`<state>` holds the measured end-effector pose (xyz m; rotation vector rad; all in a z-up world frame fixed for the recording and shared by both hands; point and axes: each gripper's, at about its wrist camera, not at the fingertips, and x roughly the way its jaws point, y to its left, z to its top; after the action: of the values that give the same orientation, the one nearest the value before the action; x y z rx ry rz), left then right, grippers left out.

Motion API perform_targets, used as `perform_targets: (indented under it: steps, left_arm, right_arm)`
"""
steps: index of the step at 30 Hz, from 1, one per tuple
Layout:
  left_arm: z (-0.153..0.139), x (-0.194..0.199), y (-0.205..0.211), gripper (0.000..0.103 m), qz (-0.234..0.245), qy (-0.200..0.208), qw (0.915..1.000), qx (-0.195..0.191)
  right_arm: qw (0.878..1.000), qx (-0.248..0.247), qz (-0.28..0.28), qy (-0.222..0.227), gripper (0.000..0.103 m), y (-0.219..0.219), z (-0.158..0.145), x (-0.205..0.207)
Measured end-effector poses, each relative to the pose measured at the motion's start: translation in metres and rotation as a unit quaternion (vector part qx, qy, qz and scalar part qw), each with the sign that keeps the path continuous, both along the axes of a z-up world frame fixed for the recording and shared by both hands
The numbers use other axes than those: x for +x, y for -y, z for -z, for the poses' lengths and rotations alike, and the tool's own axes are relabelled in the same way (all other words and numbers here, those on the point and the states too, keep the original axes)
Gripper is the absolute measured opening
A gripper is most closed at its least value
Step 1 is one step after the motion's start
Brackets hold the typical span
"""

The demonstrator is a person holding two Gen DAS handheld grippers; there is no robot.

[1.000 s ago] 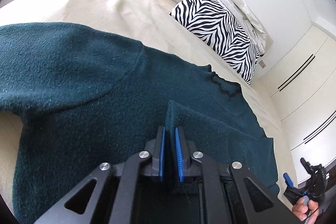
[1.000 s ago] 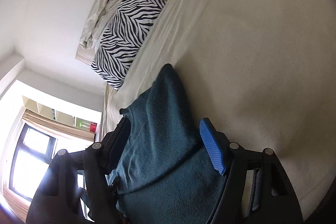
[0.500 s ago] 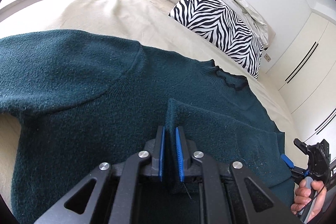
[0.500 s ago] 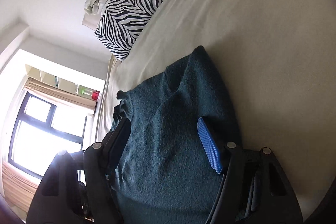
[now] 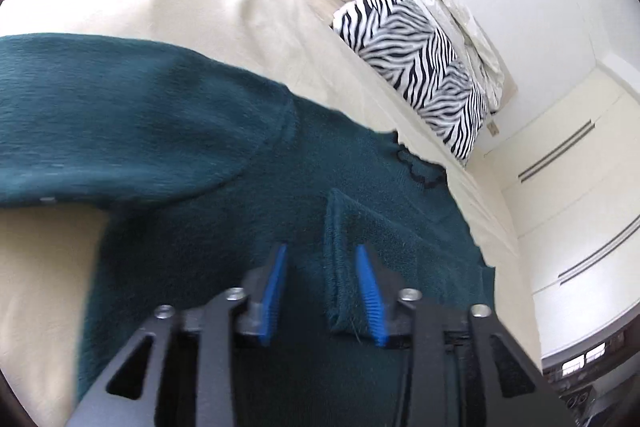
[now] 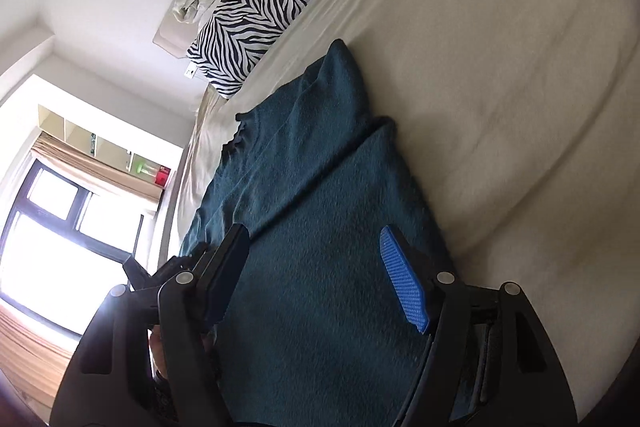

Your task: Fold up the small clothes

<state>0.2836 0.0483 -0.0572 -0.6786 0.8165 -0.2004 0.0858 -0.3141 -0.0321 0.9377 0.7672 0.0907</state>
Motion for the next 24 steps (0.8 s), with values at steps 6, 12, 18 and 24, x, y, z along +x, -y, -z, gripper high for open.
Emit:
perform_targets:
  steps: [6, 12, 18, 24]
  left_arm:
    - [-0.031, -0.1, -0.149, 0.093, -0.17, 0.046, 0.9802, -0.09]
    - [0.011, -0.156, -0.264, 0.078, -0.287, 0.005, 0.9381, -0.194]
    - [0.032, -0.163, -0.313, 0.077, -0.349, 0.002, 0.911, -0.219]
    - [0.033, -0.13, -0.338, 0.056, -0.367, 0.004, 0.9095, -0.195]
  right_arm:
    - [0.999, 0.009, -0.033, 0.013, 0.068, -0.055, -0.011, -0.035]
    - [0.997, 0.029, -0.075, 0.021, 0.068, -0.108, -0.018, -0.025]
    - [0.993, 0.009, -0.119, 0.023, 0.068, -0.158, -0.033, -0.026]
    - [0.991, -0.002, -0.128, 0.02, 0.068, -0.174, -0.04, -0.021]
